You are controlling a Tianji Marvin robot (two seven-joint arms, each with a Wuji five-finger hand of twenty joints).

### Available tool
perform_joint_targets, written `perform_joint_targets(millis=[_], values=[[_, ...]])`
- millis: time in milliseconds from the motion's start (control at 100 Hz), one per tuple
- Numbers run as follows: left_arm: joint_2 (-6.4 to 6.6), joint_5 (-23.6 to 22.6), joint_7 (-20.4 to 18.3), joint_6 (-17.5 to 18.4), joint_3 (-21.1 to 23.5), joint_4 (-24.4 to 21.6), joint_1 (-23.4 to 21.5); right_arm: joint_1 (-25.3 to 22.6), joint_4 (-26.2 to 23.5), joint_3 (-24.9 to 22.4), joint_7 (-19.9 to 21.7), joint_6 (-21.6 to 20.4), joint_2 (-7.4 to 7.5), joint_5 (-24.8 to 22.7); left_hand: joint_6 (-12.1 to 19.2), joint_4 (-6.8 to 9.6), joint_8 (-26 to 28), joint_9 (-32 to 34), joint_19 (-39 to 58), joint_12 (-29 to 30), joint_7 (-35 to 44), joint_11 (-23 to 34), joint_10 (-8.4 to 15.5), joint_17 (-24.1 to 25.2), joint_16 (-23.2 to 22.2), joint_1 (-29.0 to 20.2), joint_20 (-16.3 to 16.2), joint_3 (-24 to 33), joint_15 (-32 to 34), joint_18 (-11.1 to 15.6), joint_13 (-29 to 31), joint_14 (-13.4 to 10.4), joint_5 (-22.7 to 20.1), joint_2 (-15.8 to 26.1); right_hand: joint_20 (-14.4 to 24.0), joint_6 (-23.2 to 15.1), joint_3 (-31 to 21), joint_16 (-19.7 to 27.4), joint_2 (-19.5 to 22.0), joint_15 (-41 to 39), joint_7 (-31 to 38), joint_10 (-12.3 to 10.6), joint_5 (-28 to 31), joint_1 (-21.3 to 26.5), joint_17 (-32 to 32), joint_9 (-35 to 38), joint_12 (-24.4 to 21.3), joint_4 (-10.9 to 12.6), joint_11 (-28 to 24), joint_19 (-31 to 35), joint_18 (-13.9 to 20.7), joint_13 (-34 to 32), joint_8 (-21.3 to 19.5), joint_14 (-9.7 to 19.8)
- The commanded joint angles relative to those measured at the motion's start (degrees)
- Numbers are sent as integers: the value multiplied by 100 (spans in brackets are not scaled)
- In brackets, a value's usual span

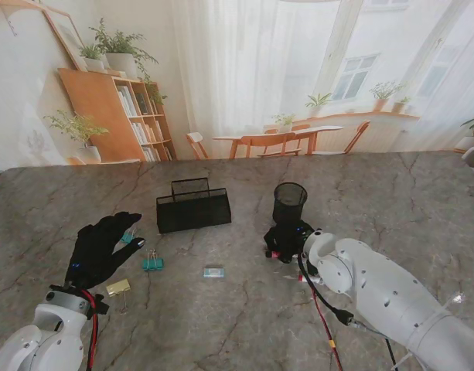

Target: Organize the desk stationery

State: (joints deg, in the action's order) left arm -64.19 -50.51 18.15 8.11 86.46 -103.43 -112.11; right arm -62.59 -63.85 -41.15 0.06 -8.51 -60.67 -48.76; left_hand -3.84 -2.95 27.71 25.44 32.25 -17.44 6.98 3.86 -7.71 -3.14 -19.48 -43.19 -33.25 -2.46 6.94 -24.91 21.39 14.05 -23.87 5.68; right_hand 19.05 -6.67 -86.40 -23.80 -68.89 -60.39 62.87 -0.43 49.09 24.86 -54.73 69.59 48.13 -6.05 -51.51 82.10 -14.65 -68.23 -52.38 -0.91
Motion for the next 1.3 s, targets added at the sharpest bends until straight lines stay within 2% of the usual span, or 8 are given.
perform_joint_targets(millis=[0, 220, 450, 590, 920, 1140, 1290], values=[[-20, 7, 14, -2, -12, -12, -27, -164, 13, 7, 50, -1, -22, 19, 64, 33, 42, 26, 84, -17, -14, -6, 5, 38, -3, -55, -170, -8, 62, -41, 111, -39, -5, 332, -126, -1011, -356, 97, 42, -188, 903, -162, 496, 520, -242, 280, -24, 539, -86, 201, -78, -310, -396, 274], [-21, 11, 17, -5, -13, -11, -25, -434, -294, -381, -64, 122, -88, 146, 59, 32, 42, 26, 85, -17, -13, -6, 4, 31, -6, -76, -170, -9, 65, -39, 118, -26, -7, 339, -181, -967, -356, 81, 21, -213, 914, -148, 487, 566, -291, 289, 2, 614, -85, 176, -93, -311, -462, 259], [-25, 4, 53, -10, -13, -12, -29, -846, -819, -917, -194, 518, -197, 440, 63, 29, 43, 30, 87, -18, -12, -5, 0, 33, -8, -76, -171, -17, 64, -33, 116, -25, -7, 336, -215, -955, -356, 52, 7, -227, 907, -145, 504, 571, -296, 289, 46, 712, -87, 184, -111, -301, -542, 260], [-30, 1, 81, -4, 3, -30, -55, -1075, -1126, -1192, -382, 873, -317, 806, 56, 31, 43, 24, 88, -17, -12, -7, -2, 34, -9, -93, -171, -8, 65, -39, 118, -18, -10, 338, -228, -908, -356, 21, 12, -246, 901, -89, 497, 603, -262, 274, 84, 727, -88, 176, -142, -273, -567, 217], [-34, 0, 103, 8, 18, -41, -75, -1479, -1926, -1672, -951, 1525, -593, 1587, 62, 29, 43, 24, 90, -18, -11, -7, 0, 35, -11, -98, -170, -14, 66, -42, 119, -33, -11, 338, -193, -762, -356, -39, 38, -295, 902, -2, 491, 702, -148, 237, 136, 579, -80, 187, -276, -187, -632, 125], [-37, 1, 122, 7, 14, -37, -70, -1458, -2285, -1830, -1427, 2103, -858, 2348, 62, 28, 45, 31, 92, -18, -8, -4, 0, 33, -11, -97, -170, -16, 66, -33, 124, -23, -18, 341, -180, -723, -356, -58, 74, -309, 881, 45, 470, 739, -78, 202, 158, 536, -79, 175, -312, -128, -659, 83], [-39, -7, 143, 17, 31, -53, -97, -1318, -2352, -1917, -1862, 2450, -1064, 2797, 60, 28, 44, 32, 90, -19, -10, -4, -1, 33, -14, -103, -168, -14, 72, -35, 135, -25, -13, 346, -159, -684, -356, -70, 134, -315, 885, 79, 437, 775, 19, 149, 176, 468, -73, 176, -347, -67, -673, 50]])
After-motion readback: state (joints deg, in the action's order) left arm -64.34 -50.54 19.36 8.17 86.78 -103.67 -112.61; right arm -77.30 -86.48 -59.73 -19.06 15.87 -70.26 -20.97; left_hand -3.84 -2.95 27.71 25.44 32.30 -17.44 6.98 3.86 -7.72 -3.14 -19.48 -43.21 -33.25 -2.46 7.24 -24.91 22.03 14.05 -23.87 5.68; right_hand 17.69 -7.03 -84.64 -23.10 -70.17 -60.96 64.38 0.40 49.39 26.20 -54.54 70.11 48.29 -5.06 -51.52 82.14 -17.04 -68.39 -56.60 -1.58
